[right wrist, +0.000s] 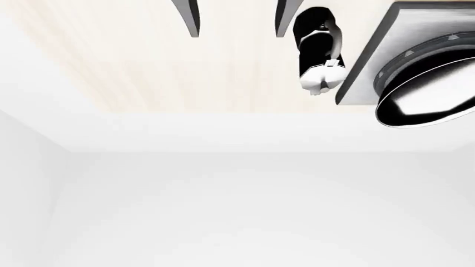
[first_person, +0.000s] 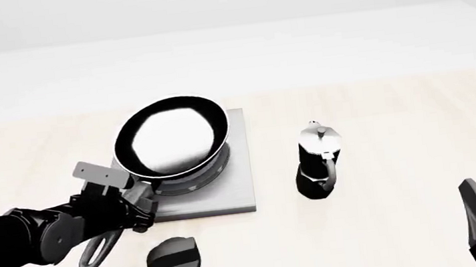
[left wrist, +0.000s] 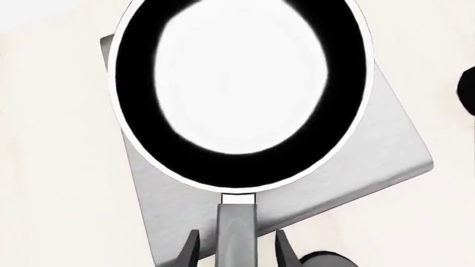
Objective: Turn on the stove and put the frying pan on it.
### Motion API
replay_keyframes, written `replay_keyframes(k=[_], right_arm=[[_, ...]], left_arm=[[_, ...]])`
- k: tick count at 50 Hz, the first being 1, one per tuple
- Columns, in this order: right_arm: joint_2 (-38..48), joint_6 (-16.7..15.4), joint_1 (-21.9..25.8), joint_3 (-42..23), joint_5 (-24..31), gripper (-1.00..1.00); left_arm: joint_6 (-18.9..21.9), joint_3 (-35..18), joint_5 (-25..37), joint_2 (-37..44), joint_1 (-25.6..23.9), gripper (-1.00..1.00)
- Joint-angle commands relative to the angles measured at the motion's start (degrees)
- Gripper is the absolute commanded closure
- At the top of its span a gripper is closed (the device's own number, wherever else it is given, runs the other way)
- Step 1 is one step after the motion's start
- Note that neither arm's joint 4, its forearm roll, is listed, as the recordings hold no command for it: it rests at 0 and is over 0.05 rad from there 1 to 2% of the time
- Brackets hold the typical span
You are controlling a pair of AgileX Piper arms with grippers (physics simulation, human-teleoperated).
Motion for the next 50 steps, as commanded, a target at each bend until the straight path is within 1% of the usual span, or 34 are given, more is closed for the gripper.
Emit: replay_keyframes(k=[1,8,15,20,26,35,37,39,40,41,42,44,46,50], right_arm=[[0.0,0.0,0.0,0.0,0.0,-1.00],[0.0,0.0,0.0,0.0,0.0,-1.00],[0.0,0.0,0.0,0.0,0.0,-1.00],[0.0,0.0,0.0,0.0,0.0,-1.00],[0.0,0.0,0.0,0.0,0.0,-1.00],[0.0,0.0,0.0,0.0,0.0,-1.00],[0.0,0.0,0.0,0.0,0.0,-1.00],[0.0,0.0,0.0,0.0,0.0,-1.00],[0.0,0.0,0.0,0.0,0.0,-1.00],[0.0,0.0,0.0,0.0,0.0,-1.00],[0.0,0.0,0.0,0.0,0.0,-1.00],[0.0,0.0,0.0,0.0,0.0,-1.00],[0.0,0.0,0.0,0.0,0.0,-1.00],[0.0,0.0,0.0,0.0,0.0,-1.00]], left_arm=[[0.3,0.2,0.4,-0.5,-0.1,-1.00],[0.4,0.0,1.8,-2.7,-0.2,-1.00],[-0.2,-0.4,4.6,-7.2,-0.3,-1.00],[0.4,-0.4,5.8,-9.9,0.7,-1.00],[-1.0,-0.4,7.7,-13.3,0.1,-1.00],[-2.0,0.0,8.8,-16.8,-0.3,-1.00],[-2.4,0.3,9.1,-18.4,-0.4,-1.00],[-2.6,1.2,9.3,-22.0,-0.1,-1.00],[-2.6,1.2,9.3,-22.0,-0.1,-1.00],[-4.0,1.5,9.9,-24.5,-0.9,-1.00],[-4.6,1.9,10.5,-25.9,-1.6,-1.00],[-3.6,2.9,10.3,-29.2,-0.4,-1.00],[-5.1,3.8,10.3,-31.9,-0.5,-1.00],[-4.0,6.1,9.7,-38.2,0.4,-1.00]])
